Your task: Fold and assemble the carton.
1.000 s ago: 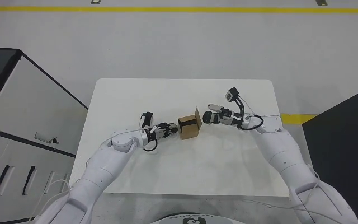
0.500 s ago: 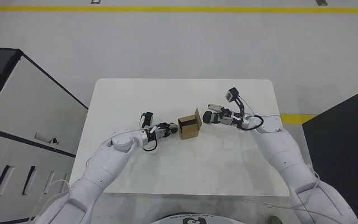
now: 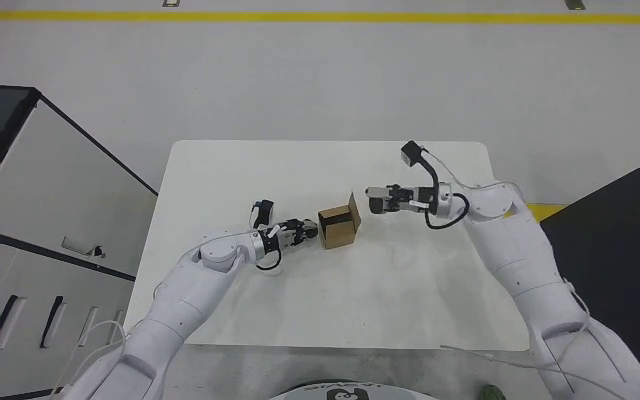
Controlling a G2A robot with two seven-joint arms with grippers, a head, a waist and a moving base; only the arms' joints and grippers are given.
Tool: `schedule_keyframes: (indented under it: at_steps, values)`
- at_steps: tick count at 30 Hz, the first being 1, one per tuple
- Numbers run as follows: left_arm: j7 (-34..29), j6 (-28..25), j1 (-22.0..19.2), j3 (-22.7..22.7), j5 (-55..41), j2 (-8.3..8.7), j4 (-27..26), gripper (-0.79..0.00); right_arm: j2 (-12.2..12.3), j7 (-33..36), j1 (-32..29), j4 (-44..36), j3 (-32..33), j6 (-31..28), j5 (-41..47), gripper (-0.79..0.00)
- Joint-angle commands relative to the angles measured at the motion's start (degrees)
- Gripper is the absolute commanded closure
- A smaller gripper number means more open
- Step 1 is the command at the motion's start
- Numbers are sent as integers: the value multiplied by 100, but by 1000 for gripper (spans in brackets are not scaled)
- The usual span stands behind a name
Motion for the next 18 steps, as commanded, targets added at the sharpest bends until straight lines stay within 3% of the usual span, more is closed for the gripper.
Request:
schedule_keyframes:
  at_steps: [1, 6, 18]
  values:
    - [0, 0, 0, 0, 0, 0, 0, 0, 56, 56, 6, -352, 23, 272, -510, -785]
    - [0, 0, 0, 0, 0, 0, 0, 0, 152, 158, 9, -1190, -44, 907, -1589, -785]
    - [0, 0, 0, 0, 0, 0, 0, 0, 158, -116, -57, -1282, -20, 897, -1566, -785]
